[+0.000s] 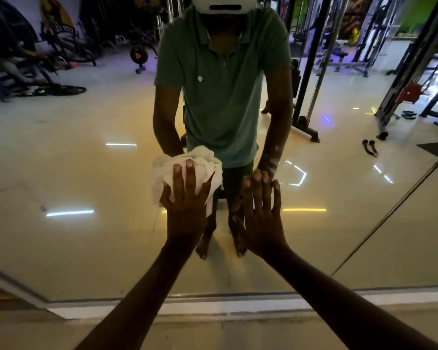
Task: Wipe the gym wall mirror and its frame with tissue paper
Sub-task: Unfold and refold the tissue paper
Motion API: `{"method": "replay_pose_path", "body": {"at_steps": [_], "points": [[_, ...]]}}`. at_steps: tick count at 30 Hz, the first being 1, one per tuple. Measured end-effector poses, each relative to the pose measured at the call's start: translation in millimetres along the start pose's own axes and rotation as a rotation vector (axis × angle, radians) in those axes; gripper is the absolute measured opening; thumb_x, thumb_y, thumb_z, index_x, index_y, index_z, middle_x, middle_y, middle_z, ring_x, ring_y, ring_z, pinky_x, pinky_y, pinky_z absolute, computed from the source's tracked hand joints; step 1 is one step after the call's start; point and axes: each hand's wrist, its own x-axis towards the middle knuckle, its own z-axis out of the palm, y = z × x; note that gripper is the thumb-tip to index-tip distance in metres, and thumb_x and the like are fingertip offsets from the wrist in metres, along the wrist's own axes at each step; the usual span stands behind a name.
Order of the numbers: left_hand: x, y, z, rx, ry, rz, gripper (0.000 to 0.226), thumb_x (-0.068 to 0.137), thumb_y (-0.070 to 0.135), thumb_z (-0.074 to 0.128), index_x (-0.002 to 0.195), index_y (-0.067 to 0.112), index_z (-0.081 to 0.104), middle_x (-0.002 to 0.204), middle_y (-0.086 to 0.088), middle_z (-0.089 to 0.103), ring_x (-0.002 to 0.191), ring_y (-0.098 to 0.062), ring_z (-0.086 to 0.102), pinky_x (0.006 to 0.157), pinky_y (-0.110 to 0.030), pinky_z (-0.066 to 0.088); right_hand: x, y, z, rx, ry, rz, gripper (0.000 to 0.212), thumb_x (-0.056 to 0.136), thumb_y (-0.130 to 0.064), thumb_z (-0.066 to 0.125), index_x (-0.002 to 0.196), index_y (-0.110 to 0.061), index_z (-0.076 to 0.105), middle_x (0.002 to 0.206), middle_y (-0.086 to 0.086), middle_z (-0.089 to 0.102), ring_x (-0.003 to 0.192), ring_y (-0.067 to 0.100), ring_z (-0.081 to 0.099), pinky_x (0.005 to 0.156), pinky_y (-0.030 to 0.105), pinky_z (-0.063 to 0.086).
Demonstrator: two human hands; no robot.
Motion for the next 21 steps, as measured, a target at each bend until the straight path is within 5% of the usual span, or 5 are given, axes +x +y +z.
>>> {"method": "replay_pose_path", "body": {"at_steps": [4,9,13,18,21], "points": [[6,-21,-41,-0.209,-0.028,0.087,0.081,0.095,0.015,0.068,0.162,0.018,0.022,0.164,-0.020,0.032,0.151,-0.043,0.029,0.123,-0.061,0.020,9,-14,-42,0.234,0.131,0.052,0.066,0.088,-0.023,0.077,0.143,-0.006,0.046,0.152,0.020,0.040,0.140,0.041,0.039,0.113,0.055,0.033],[44,-2,-103,-0.710,-0.062,-0.114,0.052,0.105,0.028,0.053,0.151,0.009,0.039,0.152,-0.023,0.049,0.140,-0.042,0.049,0.108,-0.064,0.044,69,-22,-123,0.906,-0.159,0.383,0.026,0.111,-0.029,0.047,0.095,-0.017,0.063,0.089,0.003,0.069,0.078,0.015,0.066,0.080,0.037,0.060],[84,14,-156,-0.891,-0.278,-0.239,0.066,0.105,0.055,0.039,0.146,0.004,0.050,0.145,-0.021,0.058,0.130,-0.042,0.060,0.105,-0.061,0.050,120,-18,-187,1.627,-0.517,0.728,0.026,0.109,-0.039,0.045,0.110,-0.020,0.061,0.102,-0.003,0.068,0.091,0.011,0.069,0.073,0.025,0.059],[121,15,-206,-0.959,-0.497,-0.242,0.047,0.098,0.054,0.051,0.139,0.032,0.052,0.146,-0.002,0.059,0.134,-0.017,0.057,0.115,-0.041,0.043,137,-1,-217,1.682,-0.563,0.678,0.033,0.097,-0.051,0.055,0.119,-0.027,0.058,0.114,0.000,0.071,0.105,0.020,0.070,0.092,0.040,0.059],[133,1,-223,-1.172,-0.493,-0.529,0.018,0.108,0.022,0.051,0.108,0.031,0.066,0.106,0.015,0.065,0.095,0.013,0.063,0.085,-0.005,0.047,137,11,-228,1.634,-0.515,0.684,0.012,0.106,-0.030,0.054,0.115,-0.023,0.058,0.116,0.007,0.068,0.105,0.023,0.068,0.098,0.044,0.056]]}}
